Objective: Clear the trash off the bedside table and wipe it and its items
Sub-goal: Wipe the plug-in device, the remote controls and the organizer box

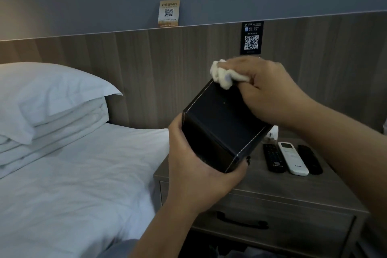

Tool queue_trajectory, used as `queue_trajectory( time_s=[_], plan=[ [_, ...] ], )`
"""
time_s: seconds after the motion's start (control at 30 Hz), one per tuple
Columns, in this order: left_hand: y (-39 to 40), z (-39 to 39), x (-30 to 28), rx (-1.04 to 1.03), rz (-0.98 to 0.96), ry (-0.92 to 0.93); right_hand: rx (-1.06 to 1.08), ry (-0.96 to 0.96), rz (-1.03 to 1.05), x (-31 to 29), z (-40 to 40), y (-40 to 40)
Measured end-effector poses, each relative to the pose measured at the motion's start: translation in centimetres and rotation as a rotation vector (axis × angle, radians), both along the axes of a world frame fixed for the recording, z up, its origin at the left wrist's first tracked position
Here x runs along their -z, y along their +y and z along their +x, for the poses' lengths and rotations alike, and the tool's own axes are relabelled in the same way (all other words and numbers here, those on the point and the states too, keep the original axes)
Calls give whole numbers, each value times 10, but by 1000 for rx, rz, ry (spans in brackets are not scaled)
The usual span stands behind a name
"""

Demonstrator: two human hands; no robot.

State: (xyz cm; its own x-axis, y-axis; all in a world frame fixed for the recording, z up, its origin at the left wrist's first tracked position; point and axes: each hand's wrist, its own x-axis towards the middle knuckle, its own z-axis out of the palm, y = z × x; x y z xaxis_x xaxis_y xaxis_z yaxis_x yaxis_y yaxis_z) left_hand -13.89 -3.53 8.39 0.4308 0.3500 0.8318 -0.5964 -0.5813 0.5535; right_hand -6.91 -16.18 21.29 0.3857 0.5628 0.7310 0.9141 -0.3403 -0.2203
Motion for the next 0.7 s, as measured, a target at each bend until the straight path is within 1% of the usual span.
queue_trajectory(
  time_s=[0.07, 0.13, 0.2, 0.27, 0.33, 0.37, 0.5, 0.63, 0.7],
  plan=[
    [-3, 3, -3, 22, -6, 37, -5, 4, 18, 6, -10, 2],
    [0, 7, -3, 55, 12, 81, -71, -57, 9, 23, -33, 10],
    [2, 7, -1, 47, 119, 162, -120, -129, -31, 38, -53, 16],
    [-1, 3, -3, 15, 216, 186, -173, -99, -58, 37, -56, 13],
    [-4, 1, -9, 89, 99, 125, -214, -48, -66, 30, -45, 8],
    [-5, 1, -9, 91, 47, 82, -205, -42, -52, 25, -37, 5],
    [-7, -4, 0, 33, 95, -8, -26, -97, 9, 10, 2, -10],
    [-16, -4, 2, 85, 85, 15, 99, -47, 86, 1, 16, -25],
    [-18, -1, -2, 73, 83, 49, 118, -82, 59, 8, 5, -20]
  ],
)
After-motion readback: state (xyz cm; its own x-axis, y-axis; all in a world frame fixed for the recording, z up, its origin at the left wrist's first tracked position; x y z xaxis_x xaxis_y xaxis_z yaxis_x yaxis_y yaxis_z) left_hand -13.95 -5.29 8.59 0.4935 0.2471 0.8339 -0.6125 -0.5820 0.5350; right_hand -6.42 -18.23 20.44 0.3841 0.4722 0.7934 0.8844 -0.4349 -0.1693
